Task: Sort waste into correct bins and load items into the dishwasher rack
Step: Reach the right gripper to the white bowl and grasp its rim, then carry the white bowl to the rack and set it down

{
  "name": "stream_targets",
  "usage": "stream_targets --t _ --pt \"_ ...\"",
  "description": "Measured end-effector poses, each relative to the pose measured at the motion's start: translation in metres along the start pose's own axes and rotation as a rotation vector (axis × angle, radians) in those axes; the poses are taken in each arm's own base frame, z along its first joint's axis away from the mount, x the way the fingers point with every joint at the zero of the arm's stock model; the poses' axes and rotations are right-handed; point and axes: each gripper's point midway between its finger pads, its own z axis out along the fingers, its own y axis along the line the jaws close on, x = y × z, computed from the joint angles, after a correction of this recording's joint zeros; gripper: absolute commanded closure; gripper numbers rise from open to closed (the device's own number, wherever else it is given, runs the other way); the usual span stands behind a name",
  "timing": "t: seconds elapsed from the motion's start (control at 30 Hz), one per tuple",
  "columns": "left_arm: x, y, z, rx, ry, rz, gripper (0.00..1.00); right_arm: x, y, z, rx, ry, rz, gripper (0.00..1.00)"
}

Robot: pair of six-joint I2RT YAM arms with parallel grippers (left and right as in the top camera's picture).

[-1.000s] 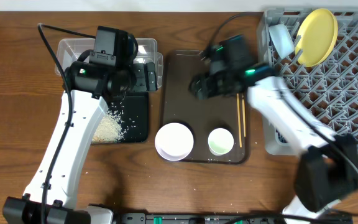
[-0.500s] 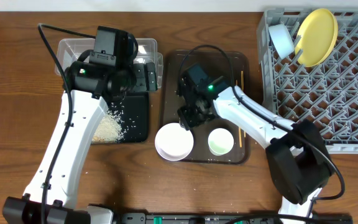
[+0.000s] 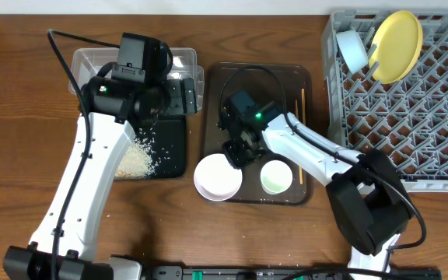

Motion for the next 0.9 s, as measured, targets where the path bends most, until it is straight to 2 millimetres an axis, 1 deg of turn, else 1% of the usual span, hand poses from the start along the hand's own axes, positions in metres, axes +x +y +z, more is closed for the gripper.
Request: stream_targets --t 0.03,0.13,0.3,0.4,0.47,0.53,0.63,0.7,0.73,0.77,0.8,0.83,0.87,0.9 --pt "0.000 0.000 0.000 0.000 0.000 0.000 0.09 0.001 -0.001 0.001 0.000 0.000 0.000 0.79" --pt "0.000 0.000 0.000 0.000 0.000 0.000 0.09 0.006 -0.003 0.006 0.002 0.010 0.007 0.99" --pt "0.000 0.000 0.000 0.000 0.000 0.000 0.09 0.007 -0.006 0.008 0.004 0.013 0.035 0.99" --pt "0.000 0.000 0.000 0.000 0.000 0.000 0.09 0.005 -0.012 0.006 0.005 0.007 0.061 0.99" --pt "0.000 0.000 0.000 0.000 0.000 0.000 0.09 0.000 -0.023 -0.003 0.012 -0.010 0.095 0.99" --pt "0.000 0.000 0.000 0.000 0.000 0.000 0.09 -0.009 -0.039 -0.021 0.031 -0.051 0.137 0.99" --pt "0.000 0.000 0.000 0.000 0.000 0.000 0.09 -0.025 -0.075 -0.073 0.097 -0.172 0.239 0.99" --pt "0.000 0.000 0.000 0.000 0.000 0.000 0.09 -0.033 -0.111 -0.126 0.173 -0.309 0.344 0.99" --pt "0.000 0.000 0.000 0.000 0.000 0.000 0.09 -0.035 -0.125 -0.150 0.204 -0.369 0.386 0.99" --pt "0.000 0.000 0.000 0.000 0.000 0.000 0.09 -0.032 -0.148 -0.183 0.259 -0.453 0.453 0.99" --pt "0.000 0.000 0.000 0.000 0.000 0.000 0.09 -0.026 -0.165 -0.211 0.309 -0.522 0.509 0.99" --pt "0.000 0.000 0.000 0.000 0.000 0.000 0.09 -0.015 -0.186 -0.243 0.381 -0.596 0.583 0.99" --pt "0.000 0.000 0.000 0.000 0.000 0.000 0.09 -0.003 -0.200 -0.267 0.442 -0.650 0.642 0.99" --pt "0.000 0.000 0.000 0.000 0.000 0.000 0.09 0.013 -0.214 -0.292 0.519 -0.701 0.706 0.99"
